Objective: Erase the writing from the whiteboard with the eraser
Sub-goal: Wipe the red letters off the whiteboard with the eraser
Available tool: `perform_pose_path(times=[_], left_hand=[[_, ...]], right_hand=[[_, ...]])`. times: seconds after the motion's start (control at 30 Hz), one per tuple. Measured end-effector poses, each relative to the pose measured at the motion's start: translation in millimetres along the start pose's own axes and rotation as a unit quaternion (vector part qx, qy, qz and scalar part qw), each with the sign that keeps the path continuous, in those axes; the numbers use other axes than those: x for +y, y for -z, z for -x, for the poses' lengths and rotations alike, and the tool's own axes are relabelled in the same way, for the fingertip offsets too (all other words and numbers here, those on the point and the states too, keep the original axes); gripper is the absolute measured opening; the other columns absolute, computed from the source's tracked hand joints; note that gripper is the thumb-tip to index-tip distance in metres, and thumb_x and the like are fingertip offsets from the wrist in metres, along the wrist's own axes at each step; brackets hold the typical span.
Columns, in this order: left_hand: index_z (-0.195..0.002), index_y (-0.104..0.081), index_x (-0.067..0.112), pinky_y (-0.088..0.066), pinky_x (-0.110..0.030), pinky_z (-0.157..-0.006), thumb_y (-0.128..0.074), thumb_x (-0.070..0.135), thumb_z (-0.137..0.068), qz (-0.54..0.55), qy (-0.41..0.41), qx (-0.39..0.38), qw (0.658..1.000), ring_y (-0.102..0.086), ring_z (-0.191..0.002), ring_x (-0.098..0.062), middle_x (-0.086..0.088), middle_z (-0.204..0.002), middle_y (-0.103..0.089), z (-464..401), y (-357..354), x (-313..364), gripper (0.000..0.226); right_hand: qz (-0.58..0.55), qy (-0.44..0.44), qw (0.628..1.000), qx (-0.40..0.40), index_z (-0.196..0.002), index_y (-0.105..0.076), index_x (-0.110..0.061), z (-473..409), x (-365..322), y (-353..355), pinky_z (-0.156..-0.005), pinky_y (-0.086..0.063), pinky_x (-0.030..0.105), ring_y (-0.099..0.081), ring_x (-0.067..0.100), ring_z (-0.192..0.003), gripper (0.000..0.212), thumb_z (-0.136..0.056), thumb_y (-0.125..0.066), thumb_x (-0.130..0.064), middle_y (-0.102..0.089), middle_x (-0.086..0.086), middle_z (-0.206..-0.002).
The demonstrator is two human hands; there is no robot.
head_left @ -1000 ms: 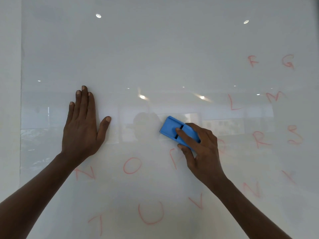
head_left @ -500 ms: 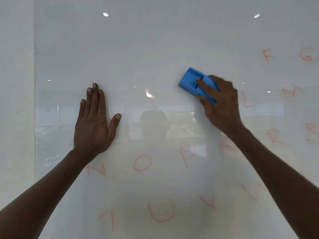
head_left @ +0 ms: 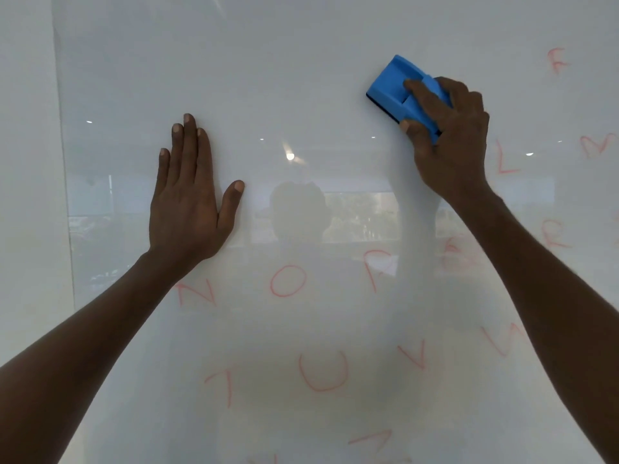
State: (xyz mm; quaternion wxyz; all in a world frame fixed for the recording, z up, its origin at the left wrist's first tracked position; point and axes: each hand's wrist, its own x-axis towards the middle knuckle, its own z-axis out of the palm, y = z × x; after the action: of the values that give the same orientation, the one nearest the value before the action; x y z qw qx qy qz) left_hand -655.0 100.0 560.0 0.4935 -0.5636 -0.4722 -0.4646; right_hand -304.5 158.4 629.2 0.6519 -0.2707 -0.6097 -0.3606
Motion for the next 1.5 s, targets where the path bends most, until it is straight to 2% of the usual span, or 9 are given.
perform_pose_path(times=[0.1, 0.33, 0.47, 0.63, 0.83, 1.03, 1.2, 1.3, 1.5], left_hand=[[-0.163, -0.008, -0.002, 0.0, -0.039, -0.13, -0.03, 0.049, -0.107, -0.001, -0.001, -0.003, 1.0, 0.0, -0.162, -0.032, -0.02, -0.173, -0.002, 0, 0, 1, 0.079], [-0.163, -0.007, -0.002, 0.0, -0.041, -0.131, -0.031, 0.048, -0.108, 0.007, 0.002, -0.008, 1.0, 0.001, -0.162, -0.032, -0.02, -0.173, 0.0, 0, 1, 2, 0.079], [-0.163, -0.007, -0.002, -0.001, -0.041, -0.131, -0.03, 0.049, -0.107, 0.006, 0.004, -0.012, 1.0, 0.001, -0.162, -0.032, -0.02, -0.173, 0.0, 0, 2, 2, 0.079], [-0.164, -0.007, -0.002, -0.001, -0.041, -0.131, -0.032, 0.048, -0.107, 0.01, 0.004, -0.011, 1.0, 0.001, -0.162, -0.031, -0.019, -0.174, 0.0, 1, 3, 2, 0.079], [-0.164, -0.006, -0.001, 0.0, -0.04, -0.131, -0.032, 0.049, -0.107, 0.015, 0.003, -0.012, 1.0, 0.001, -0.162, -0.031, -0.018, -0.174, 0.0, 0, 2, 2, 0.08], [-0.163, -0.008, -0.002, 0.0, -0.039, -0.131, -0.033, 0.048, -0.107, 0.019, 0.003, -0.013, 1.0, 0.0, -0.162, -0.031, -0.019, -0.173, -0.001, 0, 4, 2, 0.079], [-0.163, -0.009, -0.003, -0.001, -0.04, -0.131, -0.033, 0.048, -0.107, 0.02, 0.003, -0.014, 1.0, -0.001, -0.162, -0.032, -0.02, -0.173, -0.002, 0, 6, 4, 0.079], [-0.163, -0.009, -0.003, -0.001, -0.04, -0.131, -0.032, 0.048, -0.107, 0.018, 0.005, -0.016, 1.0, 0.0, -0.162, -0.031, -0.019, -0.173, -0.001, 0, 6, 4, 0.079], [-0.163, -0.008, -0.002, -0.001, -0.04, -0.131, -0.033, 0.048, -0.108, 0.021, -0.003, -0.015, 1.0, 0.0, -0.162, -0.031, -0.019, -0.173, -0.002, -1, 5, 2, 0.078]], right_hand=[[0.01, 0.001, 1.0, 0.003, -0.138, -0.053, -0.029, 37, -15, -3, -0.092, -0.027, 0.026, -0.049, 0.026, -0.113, 0.042, -0.096, -0.055, -0.032, -0.053, 0.008, -0.135], [0.006, 0.017, 1.0, -0.012, -0.137, -0.055, -0.026, 130, -58, -3, -0.097, -0.034, 0.036, -0.048, 0.028, -0.114, 0.04, -0.097, -0.053, -0.029, -0.051, 0.009, -0.137], [-0.013, -0.017, 1.0, -0.016, -0.136, -0.056, -0.027, 172, -88, -6, -0.099, -0.036, 0.039, -0.052, 0.031, -0.111, 0.039, -0.097, -0.054, -0.029, -0.052, 0.009, -0.138], [-0.045, -0.055, 0.997, -0.025, -0.135, -0.057, -0.027, 209, -127, -12, -0.101, -0.033, 0.036, -0.053, 0.032, -0.113, 0.039, -0.095, -0.057, -0.024, -0.053, 0.01, -0.139], [-0.063, -0.016, 0.994, -0.088, -0.136, -0.057, -0.026, 241, -154, -12, -0.106, -0.032, 0.031, -0.051, 0.024, -0.118, 0.04, -0.095, -0.06, -0.024, -0.053, 0.005, -0.139], [-0.065, 0.042, 0.992, -0.1, -0.135, -0.058, -0.025, 227, -130, -4, -0.099, -0.039, 0.038, -0.053, 0.028, -0.116, 0.045, -0.091, -0.066, -0.02, -0.054, 0.011, -0.136], [-0.036, -0.027, 0.998, -0.038, -0.136, -0.056, -0.025, 189, -89, 7, -0.093, -0.04, 0.039, -0.049, 0.026, -0.107, 0.049, -0.088, -0.067, -0.022, -0.05, 0.01, -0.129], [-0.023, -0.071, 0.997, -0.01, -0.139, -0.052, -0.025, 171, -73, 9, -0.095, -0.041, 0.039, -0.044, 0.024, -0.108, 0.051, -0.091, -0.066, -0.025, -0.048, 0.012, -0.125], [-0.049, -0.178, 0.981, 0.054, -0.139, -0.053, -0.022, 165, -86, -4, -0.091, -0.049, 0.049, -0.041, 0.024, -0.111, 0.05, -0.091, -0.069, -0.024, -0.048, 0.017, -0.12]])
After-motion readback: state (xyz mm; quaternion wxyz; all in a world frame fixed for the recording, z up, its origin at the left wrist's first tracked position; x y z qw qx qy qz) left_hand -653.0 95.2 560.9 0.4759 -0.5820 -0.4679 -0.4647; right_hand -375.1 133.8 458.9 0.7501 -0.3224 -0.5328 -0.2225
